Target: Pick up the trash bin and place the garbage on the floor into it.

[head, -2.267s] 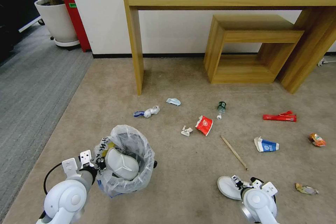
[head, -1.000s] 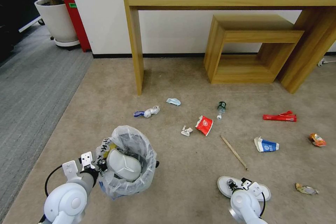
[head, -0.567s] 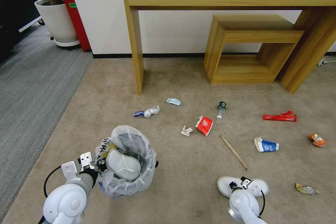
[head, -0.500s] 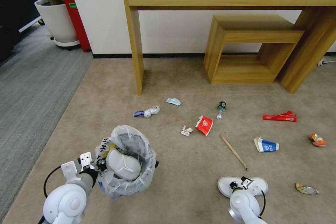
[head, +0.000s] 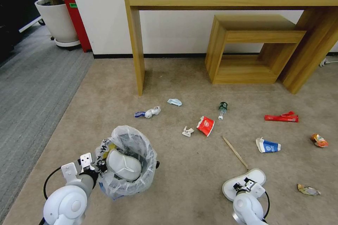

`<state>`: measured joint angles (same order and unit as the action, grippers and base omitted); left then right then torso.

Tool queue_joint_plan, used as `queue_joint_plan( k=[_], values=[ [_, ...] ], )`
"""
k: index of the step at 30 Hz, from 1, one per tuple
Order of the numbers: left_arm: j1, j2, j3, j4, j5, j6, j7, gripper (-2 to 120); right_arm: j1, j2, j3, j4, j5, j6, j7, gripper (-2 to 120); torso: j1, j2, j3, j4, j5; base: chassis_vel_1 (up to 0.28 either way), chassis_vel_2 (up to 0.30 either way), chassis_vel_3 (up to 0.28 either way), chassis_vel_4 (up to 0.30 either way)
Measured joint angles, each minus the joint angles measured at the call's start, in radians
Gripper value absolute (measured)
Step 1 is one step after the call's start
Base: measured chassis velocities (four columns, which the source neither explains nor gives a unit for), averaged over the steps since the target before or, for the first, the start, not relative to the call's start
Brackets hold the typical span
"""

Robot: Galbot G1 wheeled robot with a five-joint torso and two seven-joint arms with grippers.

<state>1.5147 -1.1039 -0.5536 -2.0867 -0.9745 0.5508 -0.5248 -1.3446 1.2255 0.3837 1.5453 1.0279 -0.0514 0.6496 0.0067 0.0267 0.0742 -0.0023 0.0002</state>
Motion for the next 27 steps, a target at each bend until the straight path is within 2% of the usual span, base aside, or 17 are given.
queue_joint_plan(
  k=[5, 10, 12, 13, 16, 17, 20, 21, 23, 24, 27],
  values=[
    [0.0, -0.001, 0.0, 0.0, 0.003, 0.0, 0.0, 0, -0.038, -0.063, 0.019, 0.156, -0.013, 0.062, -0.09, 0, 0.0, 0.0, 0.0, 0.0, 0.0001, 0.0, 0.0, 0.0, 0.0],
    [0.006, -0.003, 0.0, -0.009, 0.006, 0.001, 0.0, 0, -0.055, -0.137, 0.018, 0.296, -0.027, 0.106, -0.143, 0, 0.0, 0.0, 0.0, 0.0001, -0.0003, 0.0, 0.0, 0.0, 0.0],
    [0.006, -0.003, 0.0, -0.011, 0.006, 0.001, 0.0, 0, -0.055, -0.144, 0.017, 0.308, -0.029, 0.108, -0.148, 0, 0.0, 0.0, 0.0, 0.0001, -0.0002, 0.0, 0.0, 0.0, 0.0],
    [0.008, -0.003, 0.0, -0.015, 0.007, 0.003, 0.0, 0, -0.054, -0.174, 0.007, 0.353, -0.034, 0.121, -0.168, 0, 0.0, 0.0, 0.0, -0.0001, -0.0001, 0.0, 0.0, 0.0, 0.0],
    [0.017, -0.002, -0.001, -0.042, 0.005, 0.012, -0.002, 0, 0.016, -0.295, -0.07, 0.5, -0.037, 0.169, -0.252, 0, 0.0, 0.0, 0.0, 0.0, -0.0001, 0.0, 0.0, 0.0, 0.0],
    [0.017, -0.002, -0.001, -0.042, 0.005, 0.012, -0.002, 0, 0.016, -0.295, -0.07, 0.5, -0.037, 0.169, -0.252, 0, 0.0, 0.0, 0.0, 0.0, -0.0001, 0.0, 0.0, 0.0, 0.0],
    [0.028, 0.002, -0.005, -0.07, 0.001, 0.021, -0.005, 0, 0.181, -0.439, -0.181, 0.597, -0.012, 0.223, -0.365, 0, 0.0, 0.0, 0.0, 0.0005, -0.0001, 0.0, 0.0, 0.0, 0.0],
    [0.028, 0.002, -0.005, -0.07, 0.001, 0.021, -0.005, 0, 0.181, -0.439, -0.181, 0.597, -0.012, 0.223, -0.365, 0, 0.0, 0.0, 0.0, 0.0005, -0.0001, 0.0, 0.0, 0.0, 0.0],
    [0.033, 0.005, -0.007, -0.086, -0.004, 0.026, -0.006, 0, 0.273, -0.521, -0.261, 0.631, 0.014, 0.263, -0.433, 0, 0.0, 0.0, 0.0, 0.0002, -0.0003, 0.0, 0.0, 0.0, 0.0],
    [0.033, 0.005, -0.007, -0.086, -0.004, 0.026, -0.006, 0, 0.273, -0.521, -0.261, 0.631, 0.014, 0.263, -0.433, 0, 0.0, 0.0, 0.0, 0.0002, -0.0003, 0.0, 0.0, 0.0, 0.0],
    [0.04, 0.006, -0.01, -0.105, -0.007, 0.029, -0.01, 0, 0.388, -0.593, -0.395, 0.648, 0.023, 0.325, -0.536, 0, 0.0, 0.0, 0.0, 0.0002, -0.0003, 0.0, 0.0, 0.0, 0.0]
  ],
)
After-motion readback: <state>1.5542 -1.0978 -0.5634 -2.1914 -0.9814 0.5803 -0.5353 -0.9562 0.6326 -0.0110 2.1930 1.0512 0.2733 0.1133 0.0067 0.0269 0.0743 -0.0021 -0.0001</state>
